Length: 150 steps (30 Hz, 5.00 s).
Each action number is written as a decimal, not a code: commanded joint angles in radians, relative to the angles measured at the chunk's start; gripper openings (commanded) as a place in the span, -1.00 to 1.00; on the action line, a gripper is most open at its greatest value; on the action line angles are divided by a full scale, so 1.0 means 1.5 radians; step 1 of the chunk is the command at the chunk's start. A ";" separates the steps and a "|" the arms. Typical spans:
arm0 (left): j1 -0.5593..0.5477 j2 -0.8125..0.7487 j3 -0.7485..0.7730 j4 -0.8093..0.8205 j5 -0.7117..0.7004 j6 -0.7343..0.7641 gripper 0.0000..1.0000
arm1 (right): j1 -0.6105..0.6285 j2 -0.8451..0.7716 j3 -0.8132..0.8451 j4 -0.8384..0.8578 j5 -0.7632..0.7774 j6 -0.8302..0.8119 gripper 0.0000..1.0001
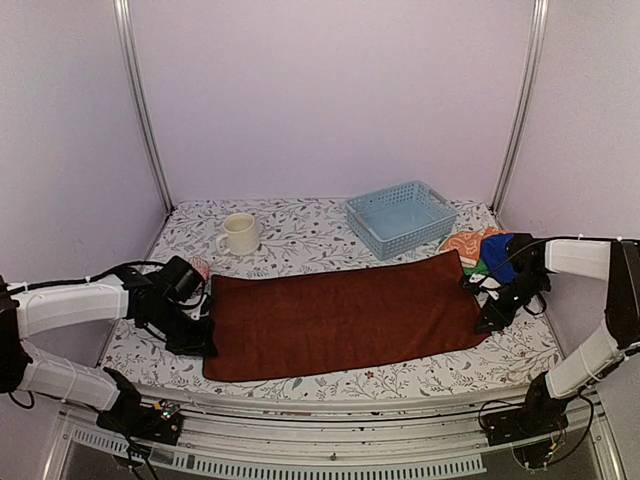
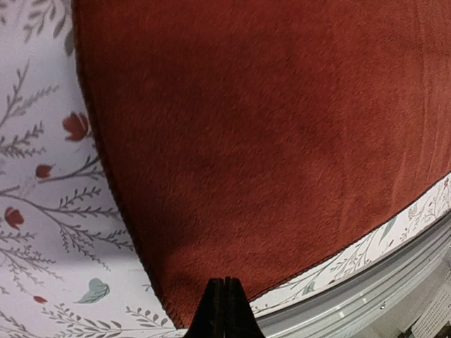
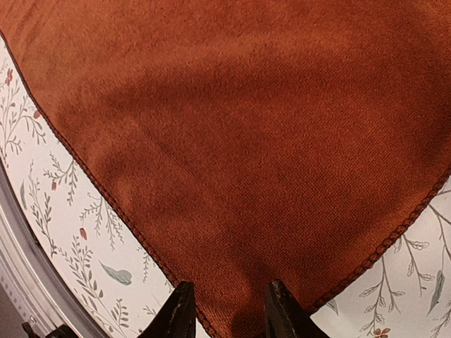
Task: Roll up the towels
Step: Adjust the towel at the center of the board, then pick up the towel from the center of the board, then fold the towel at the center of the board.
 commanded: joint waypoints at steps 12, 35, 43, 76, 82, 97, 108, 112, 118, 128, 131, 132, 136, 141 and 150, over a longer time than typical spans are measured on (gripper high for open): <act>-0.084 0.059 -0.062 -0.099 -0.079 -0.160 -1.00 | 0.001 -0.029 -0.107 -0.011 0.102 -0.074 -0.33; -0.166 -0.054 -0.025 -0.157 -0.094 -0.253 -1.00 | 0.002 -0.166 -0.064 -0.193 0.056 -0.164 -0.30; -0.102 0.000 0.158 -0.218 -0.179 -0.111 -0.49 | -0.013 -0.083 0.136 -0.210 -0.029 -0.096 -0.23; -0.039 0.378 0.359 -0.061 -0.450 0.542 -0.01 | -0.025 0.253 0.435 -0.099 0.033 0.029 -0.12; -0.039 0.387 0.354 -0.043 -0.476 0.549 -0.19 | -0.024 0.259 0.437 -0.093 0.025 0.034 -0.12; 0.002 0.371 0.353 -0.012 -0.404 0.521 -1.00 | -0.026 0.311 0.497 -0.108 -0.035 0.089 -0.08; 0.032 0.344 0.342 0.005 -0.374 0.497 -1.00 | -0.026 0.350 0.513 -0.094 -0.040 0.109 -0.05; 0.034 0.338 0.343 0.011 -0.367 0.491 -1.00 | -0.026 0.375 0.527 -0.089 -0.044 0.117 -0.05; 0.041 0.332 0.346 0.021 -0.363 0.491 -1.00 | -0.027 0.401 0.541 -0.076 -0.046 0.119 -0.21; 0.076 0.329 0.341 0.045 -0.342 0.490 -1.00 | -0.038 0.403 0.556 -0.075 -0.092 0.097 -0.94; 0.098 0.319 0.331 0.059 -0.327 0.484 -1.00 | -0.064 0.406 0.572 -0.081 -0.116 0.088 -0.95; 0.103 0.316 0.328 0.066 -0.320 0.484 -1.00 | -0.071 0.411 0.579 -0.085 -0.122 0.084 -0.94; 0.113 0.314 0.327 0.076 -0.300 0.487 -1.00 | -0.084 0.420 0.591 -0.095 -0.139 0.070 -0.95; 0.114 0.313 0.332 0.081 -0.299 0.490 -1.00 | -0.091 0.415 0.591 -0.094 -0.158 0.047 -0.94; 0.124 0.287 0.340 0.089 -0.304 0.512 -1.00 | -0.101 0.423 0.617 -0.081 -0.165 0.017 -0.94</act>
